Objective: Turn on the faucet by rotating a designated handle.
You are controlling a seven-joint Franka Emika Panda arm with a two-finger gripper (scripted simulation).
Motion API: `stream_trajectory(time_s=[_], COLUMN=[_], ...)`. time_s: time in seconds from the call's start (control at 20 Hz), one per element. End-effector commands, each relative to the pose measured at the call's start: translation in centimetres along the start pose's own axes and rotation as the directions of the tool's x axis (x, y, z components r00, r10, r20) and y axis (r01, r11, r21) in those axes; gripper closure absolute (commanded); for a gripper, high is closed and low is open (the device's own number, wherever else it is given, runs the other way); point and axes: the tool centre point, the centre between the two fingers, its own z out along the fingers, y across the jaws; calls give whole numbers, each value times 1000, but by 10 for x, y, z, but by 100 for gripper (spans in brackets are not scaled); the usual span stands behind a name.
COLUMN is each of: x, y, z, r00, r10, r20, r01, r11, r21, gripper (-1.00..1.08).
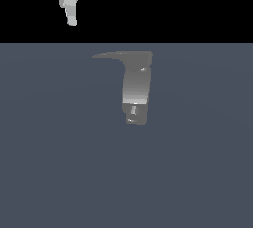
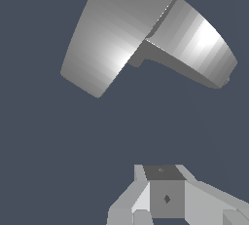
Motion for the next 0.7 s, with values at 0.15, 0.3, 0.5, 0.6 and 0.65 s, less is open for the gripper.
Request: stream_trajectory(time_s=[0.15,0.3,0.5,0.6,0.65], x=[14,24,39,47,52], y=[-26,-40,-59,-68,-72], z=[15,23,35,41,44], r00=[993,984,964,950,942], r10=[115,179,266,312,335], r20=[-8,-13,-20,-23,-25], r01=[-115,-179,-266,-311,-335], r11=[993,984,964,950,942], r21=[2,3,5,6,7], gripper=[108,108,108,108,108])
